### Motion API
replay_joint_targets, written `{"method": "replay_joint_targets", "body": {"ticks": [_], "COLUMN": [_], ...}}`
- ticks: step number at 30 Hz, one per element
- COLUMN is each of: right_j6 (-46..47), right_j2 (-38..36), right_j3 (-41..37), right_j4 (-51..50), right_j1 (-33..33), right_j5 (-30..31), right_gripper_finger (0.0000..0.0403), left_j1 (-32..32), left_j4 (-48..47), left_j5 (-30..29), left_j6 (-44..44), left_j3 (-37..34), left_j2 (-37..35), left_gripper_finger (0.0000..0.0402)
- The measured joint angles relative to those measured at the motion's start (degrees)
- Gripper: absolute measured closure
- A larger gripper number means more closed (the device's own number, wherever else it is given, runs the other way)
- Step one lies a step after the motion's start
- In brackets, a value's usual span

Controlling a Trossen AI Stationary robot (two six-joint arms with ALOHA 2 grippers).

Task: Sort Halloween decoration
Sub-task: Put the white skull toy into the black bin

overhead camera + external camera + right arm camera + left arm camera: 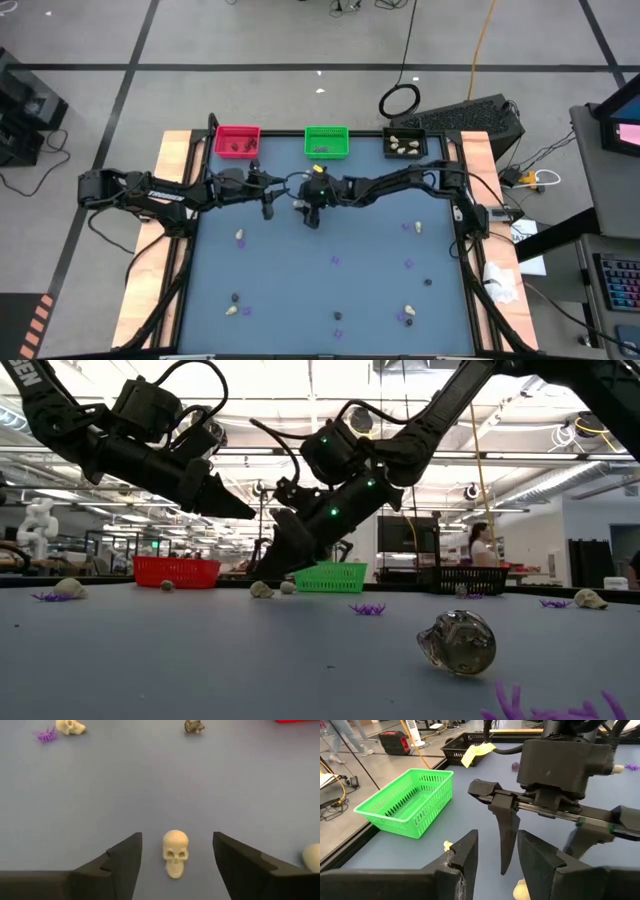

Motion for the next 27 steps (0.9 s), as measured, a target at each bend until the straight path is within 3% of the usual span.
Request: {"method": "replay_joint_targets", "body": {"ticks": [5,12,21,27], "right_j6": [-4.46,-4.59,-4.41,-5.51], "right_j2": [3.76,6.34,5.18,1.88], "right_j3": [0.0,0.11,0.03,-0.11], "right_j4": [5.05,7.78,6.57,2.81], "right_j1": [-0.43,-0.43,-0.32,-0.32], "right_j5": [-5.73,-6.3,-7.43,-8.89], "right_gripper_finger": [0.0196,0.023,0.0337,0.0338], "left_j1": [-0.02,-0.01,-0.01,0.0], "left_j4": [-0.04,-1.01,-1.06,-1.06], "left_j5": [0.0,0.01,0.01,0.02], "left_j6": [0.0,0.04,0.08,0.1], "left_j3": [0.0,0.0,0.0,0.0], "left_j2": [0.0,0.0,0.0,0.0], "left_gripper_finger": [0.0269,0.0269,0.0269,0.0269]}}
